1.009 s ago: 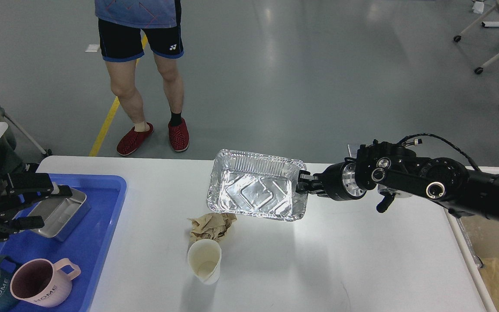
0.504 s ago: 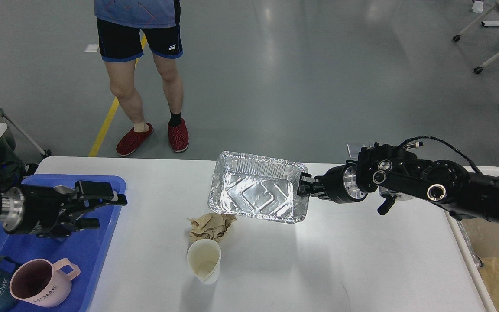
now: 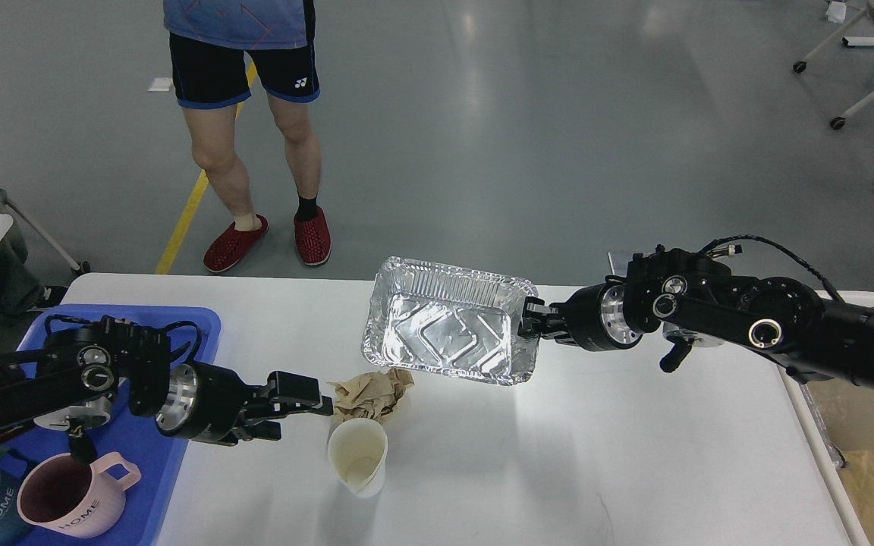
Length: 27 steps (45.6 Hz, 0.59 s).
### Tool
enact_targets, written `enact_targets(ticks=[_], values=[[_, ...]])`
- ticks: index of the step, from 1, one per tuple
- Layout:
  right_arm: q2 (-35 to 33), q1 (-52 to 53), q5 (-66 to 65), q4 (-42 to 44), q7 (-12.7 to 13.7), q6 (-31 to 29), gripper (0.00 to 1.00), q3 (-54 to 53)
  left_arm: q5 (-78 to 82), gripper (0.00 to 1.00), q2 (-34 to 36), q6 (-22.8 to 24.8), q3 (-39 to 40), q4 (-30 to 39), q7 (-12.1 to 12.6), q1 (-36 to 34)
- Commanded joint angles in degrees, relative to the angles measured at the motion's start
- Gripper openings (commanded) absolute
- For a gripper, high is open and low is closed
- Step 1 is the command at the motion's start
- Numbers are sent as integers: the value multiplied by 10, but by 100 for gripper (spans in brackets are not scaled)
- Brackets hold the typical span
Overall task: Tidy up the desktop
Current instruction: 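Grasp the white paper cup with the left gripper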
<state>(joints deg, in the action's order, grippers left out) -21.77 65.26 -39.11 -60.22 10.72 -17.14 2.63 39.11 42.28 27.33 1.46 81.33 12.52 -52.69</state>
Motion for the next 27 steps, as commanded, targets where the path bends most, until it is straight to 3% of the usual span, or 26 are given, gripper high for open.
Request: enact_targets(ticks=[1, 19, 27], values=[[-1, -5, 0, -1, 0, 0, 0, 0, 2, 94, -23, -5, -12, -6, 11, 1], [-5, -10, 0, -1, 0, 0, 0, -2, 4, 94, -62, -29, -31, -43, 12, 2], [-4, -11, -1, 0, 0, 0, 0, -6, 11, 88, -90, -54, -57, -65, 11, 1]])
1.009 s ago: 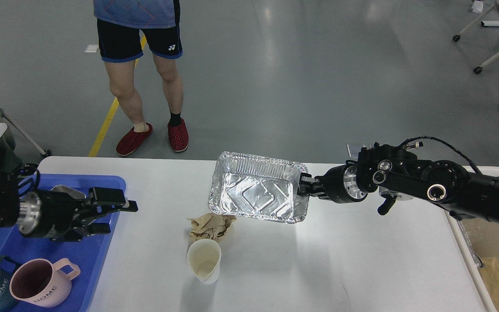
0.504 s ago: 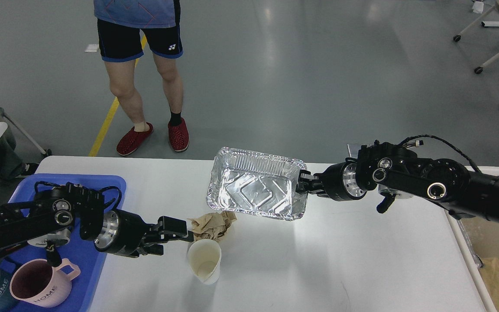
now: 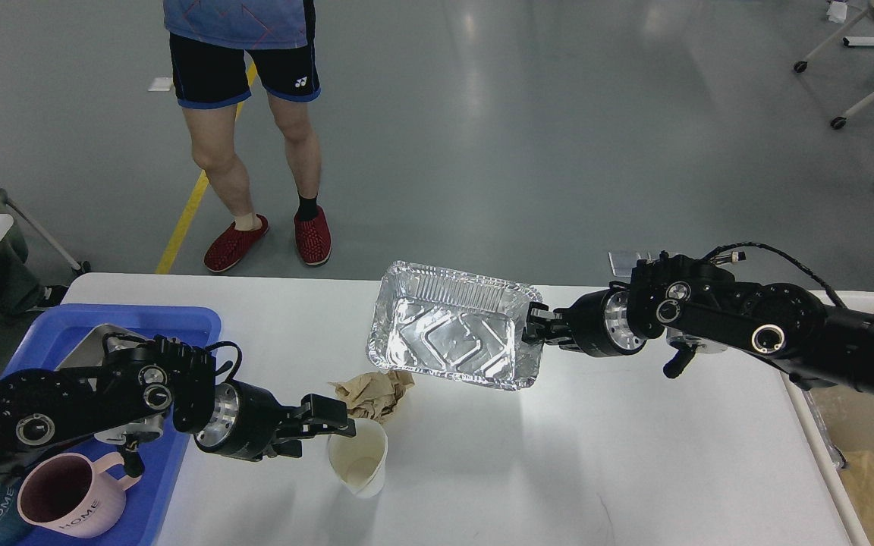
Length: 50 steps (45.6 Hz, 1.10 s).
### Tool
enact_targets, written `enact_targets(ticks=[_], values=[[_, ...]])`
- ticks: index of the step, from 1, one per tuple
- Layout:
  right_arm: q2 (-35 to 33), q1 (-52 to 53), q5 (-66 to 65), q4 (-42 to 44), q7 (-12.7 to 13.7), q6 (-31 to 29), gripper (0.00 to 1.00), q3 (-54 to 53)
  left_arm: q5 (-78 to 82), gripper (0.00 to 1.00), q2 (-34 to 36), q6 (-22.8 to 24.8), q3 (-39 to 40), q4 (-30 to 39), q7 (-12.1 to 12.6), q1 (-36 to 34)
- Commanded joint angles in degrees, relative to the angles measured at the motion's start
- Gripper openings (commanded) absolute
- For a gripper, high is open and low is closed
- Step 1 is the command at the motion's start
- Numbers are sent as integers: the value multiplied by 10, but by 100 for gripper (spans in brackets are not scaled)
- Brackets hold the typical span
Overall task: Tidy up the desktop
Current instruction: 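Grasp the white paper cup with the left gripper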
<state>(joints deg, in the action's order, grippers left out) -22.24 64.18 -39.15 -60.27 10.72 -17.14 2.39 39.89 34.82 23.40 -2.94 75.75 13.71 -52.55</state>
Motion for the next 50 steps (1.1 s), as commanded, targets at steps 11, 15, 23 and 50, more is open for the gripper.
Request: enact_targets(ticks=[11, 15, 23, 50], values=[[1, -7, -1, 1, 0, 1, 0, -6, 4, 88, -34, -22, -14, -9, 0, 2], [2, -8, -1, 1, 0, 1, 0, -6, 4, 83, -36, -23, -15, -9, 0, 2], [4, -8, -1, 2, 0, 1, 0, -6, 23, 68, -37, -23, -21, -10, 0, 1], [2, -13, -1, 6, 0, 10, 0, -6, 15, 2, -56, 8, -1, -15, 69, -3]])
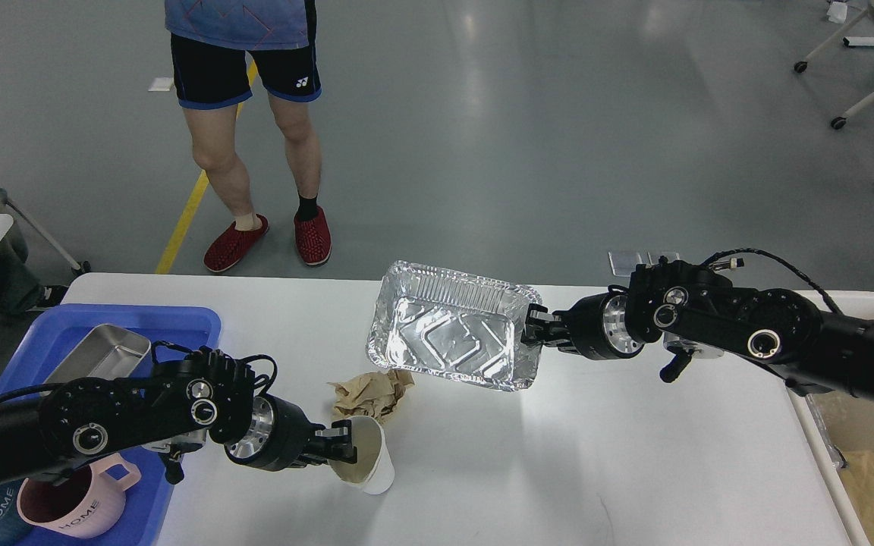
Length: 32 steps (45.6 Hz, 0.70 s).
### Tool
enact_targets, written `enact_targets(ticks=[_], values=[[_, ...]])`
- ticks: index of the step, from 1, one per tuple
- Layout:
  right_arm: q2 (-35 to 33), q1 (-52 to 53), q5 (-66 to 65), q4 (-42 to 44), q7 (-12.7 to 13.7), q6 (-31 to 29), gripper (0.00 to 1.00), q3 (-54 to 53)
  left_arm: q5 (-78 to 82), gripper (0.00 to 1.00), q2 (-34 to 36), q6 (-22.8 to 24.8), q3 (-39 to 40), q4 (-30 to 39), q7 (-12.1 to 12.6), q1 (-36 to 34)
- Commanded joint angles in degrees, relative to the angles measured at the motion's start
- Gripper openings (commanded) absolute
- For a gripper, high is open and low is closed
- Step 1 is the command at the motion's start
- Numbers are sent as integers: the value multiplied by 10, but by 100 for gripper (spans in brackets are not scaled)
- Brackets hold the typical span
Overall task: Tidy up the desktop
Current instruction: 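Grasp the white paper cup with the left gripper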
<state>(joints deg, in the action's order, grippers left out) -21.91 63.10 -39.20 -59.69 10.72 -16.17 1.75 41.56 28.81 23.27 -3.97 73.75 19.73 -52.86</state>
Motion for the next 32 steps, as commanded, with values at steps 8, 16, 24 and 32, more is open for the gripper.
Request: enact_targets(ticks=[8, 16, 24, 32], values=[[0, -3, 0, 2, 0, 0, 0, 0, -2, 2, 31, 27, 22, 29, 9, -3], [0, -7, -1, 3, 0, 2, 0, 0, -3, 1, 120, 53, 32, 124, 9, -37], [2, -6, -1, 7, 0, 3, 0, 0, -10, 1, 250, 88, 34, 223, 7, -98], [2, -7, -1, 7, 0, 3, 0, 0, -45, 1, 388, 164, 105, 271, 7, -135]])
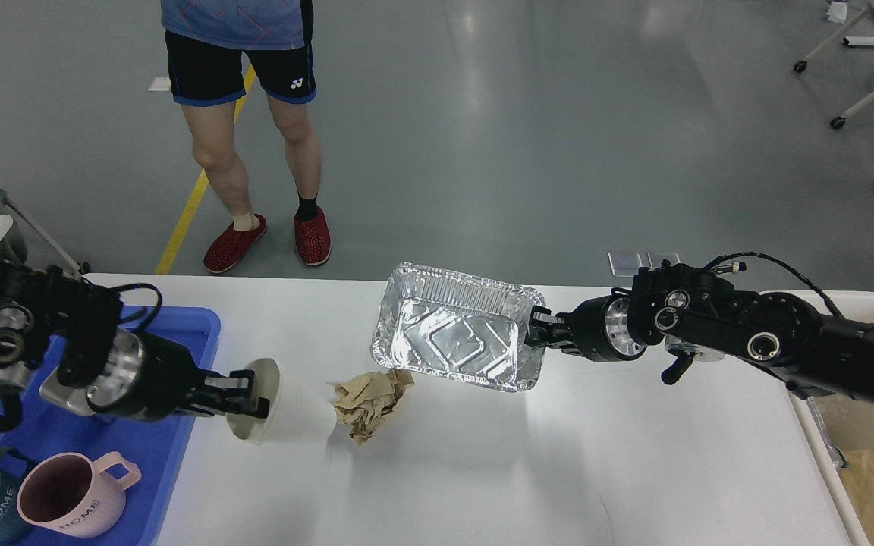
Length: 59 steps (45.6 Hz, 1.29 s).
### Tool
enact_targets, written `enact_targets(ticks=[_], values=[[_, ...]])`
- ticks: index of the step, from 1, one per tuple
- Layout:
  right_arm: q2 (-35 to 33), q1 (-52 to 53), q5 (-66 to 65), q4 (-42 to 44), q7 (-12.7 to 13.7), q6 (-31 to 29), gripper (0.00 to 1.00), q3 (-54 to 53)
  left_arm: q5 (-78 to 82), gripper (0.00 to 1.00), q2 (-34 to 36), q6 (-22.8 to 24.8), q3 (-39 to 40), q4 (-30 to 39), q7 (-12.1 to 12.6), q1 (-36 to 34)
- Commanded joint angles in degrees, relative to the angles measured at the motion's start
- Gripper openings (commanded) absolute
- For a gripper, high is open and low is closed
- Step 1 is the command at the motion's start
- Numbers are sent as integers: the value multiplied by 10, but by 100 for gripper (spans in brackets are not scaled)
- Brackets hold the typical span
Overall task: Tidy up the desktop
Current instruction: 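Grasp the white paper cup with the left gripper, then lift the paper cup and drop it into the held foil container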
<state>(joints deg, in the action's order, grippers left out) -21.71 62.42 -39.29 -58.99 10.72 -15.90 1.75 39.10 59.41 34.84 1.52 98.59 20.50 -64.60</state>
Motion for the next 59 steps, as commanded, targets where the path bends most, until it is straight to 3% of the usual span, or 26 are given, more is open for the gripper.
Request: enact_targets(ticks=[1, 6, 12, 20, 27, 33, 44, 45, 49, 59], values=[[0, 0, 0, 0, 0, 0, 0, 0, -23, 1, 97, 60, 65, 23, -1, -18], [1, 0, 0, 0, 0, 0, 0, 0, -34, 1, 163, 122, 141, 18, -1, -16], [2, 2, 0, 0, 0, 0, 0, 0, -78, 1, 225, 163, 194, 11, -5, -16], [9, 2, 0, 0, 0, 0, 0, 0, -91, 1, 265, 189, 219, 11, -5, -18], [10, 2, 0, 0, 0, 0, 0, 0, -91, 1, 249, 178, 245, 5, -5, -19], [18, 2, 0, 0, 0, 2, 0, 0, -90, 1, 180, 145, 255, -12, 4, -25], [21, 4, 1, 0, 0, 3, 0, 0, -59, 2, 26, 137, 249, -67, 18, -43], [21, 5, 1, 0, 0, 3, 0, 0, -29, 2, -34, 129, 246, -93, 24, -42], [21, 5, 1, 0, 0, 3, 0, 0, 25, 2, -136, 118, 244, -151, 24, -35], [23, 5, 0, 0, 0, 4, 0, -1, 86, 3, -300, 117, 232, -280, 24, -37]])
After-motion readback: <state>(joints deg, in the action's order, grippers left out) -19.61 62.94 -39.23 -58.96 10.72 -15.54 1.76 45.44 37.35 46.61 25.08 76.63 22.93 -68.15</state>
